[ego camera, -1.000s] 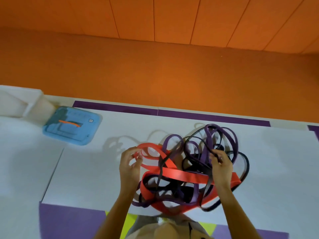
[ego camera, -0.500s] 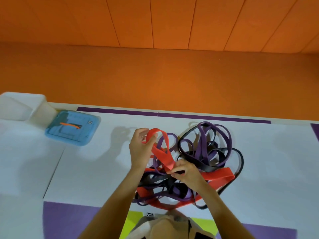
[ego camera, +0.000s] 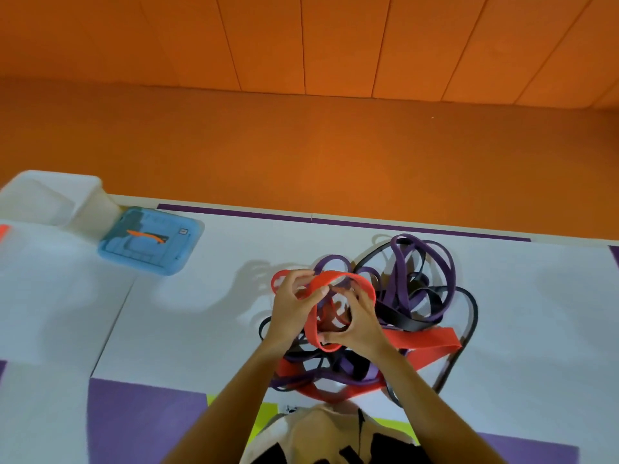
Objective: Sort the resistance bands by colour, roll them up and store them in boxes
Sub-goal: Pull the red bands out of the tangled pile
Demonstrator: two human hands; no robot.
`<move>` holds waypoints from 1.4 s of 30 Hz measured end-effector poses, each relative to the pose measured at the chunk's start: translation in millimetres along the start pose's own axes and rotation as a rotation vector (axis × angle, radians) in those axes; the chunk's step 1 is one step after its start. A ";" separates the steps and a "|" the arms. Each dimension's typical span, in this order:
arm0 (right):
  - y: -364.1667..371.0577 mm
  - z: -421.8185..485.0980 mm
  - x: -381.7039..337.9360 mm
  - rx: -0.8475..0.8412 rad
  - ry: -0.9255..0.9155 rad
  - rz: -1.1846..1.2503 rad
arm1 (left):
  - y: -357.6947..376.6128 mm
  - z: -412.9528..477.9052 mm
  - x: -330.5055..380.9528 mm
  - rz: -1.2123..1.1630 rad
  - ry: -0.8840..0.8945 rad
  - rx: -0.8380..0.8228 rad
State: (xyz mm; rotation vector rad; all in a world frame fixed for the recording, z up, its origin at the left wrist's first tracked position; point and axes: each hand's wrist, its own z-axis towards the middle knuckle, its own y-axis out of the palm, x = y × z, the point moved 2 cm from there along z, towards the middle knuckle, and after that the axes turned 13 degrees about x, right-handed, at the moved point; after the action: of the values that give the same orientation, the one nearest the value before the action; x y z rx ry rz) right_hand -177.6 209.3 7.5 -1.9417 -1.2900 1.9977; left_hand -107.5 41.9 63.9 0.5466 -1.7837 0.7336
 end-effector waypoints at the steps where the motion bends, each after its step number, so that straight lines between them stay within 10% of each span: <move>1: 2.7 -2.2 -1.3 -0.069 -0.006 0.042 | -1.2 0.1 -2.4 -0.002 -0.007 -0.009; 6: 3.7 -7.3 -8.1 -0.277 0.139 0.284 | -10.0 4.4 -16.1 -0.018 -0.076 -0.017; 18: -0.9 -24.5 5.6 -0.263 0.049 -0.155 | 6.4 11.7 -33.6 -0.195 -0.246 -0.043; 22: -12.9 -21.6 11.0 0.048 0.126 -0.188 | 5.9 13.8 -30.2 -0.101 -0.124 -0.066; 27: -40.3 -29.0 29.6 0.412 0.408 -0.129 | -40.8 15.0 -76.4 0.626 -0.174 0.038; 32: -50.1 -44.7 54.8 0.569 0.637 0.076 | -50.6 -5.1 -110.8 0.473 -0.300 -0.066; 38: -50.2 -54.1 50.9 0.529 0.643 0.630 | -43.1 -21.1 -116.7 0.390 -0.285 0.175; 42: -41.6 -54.1 48.8 0.373 0.469 0.303 | -45.4 -20.3 -116.1 0.411 -0.207 0.217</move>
State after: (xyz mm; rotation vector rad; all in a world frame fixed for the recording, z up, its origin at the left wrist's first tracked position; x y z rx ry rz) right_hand -161.3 291.4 1.7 -2.3056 -0.5034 1.5832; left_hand -26.7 25.8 -31.8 0.4115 -2.0514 1.1994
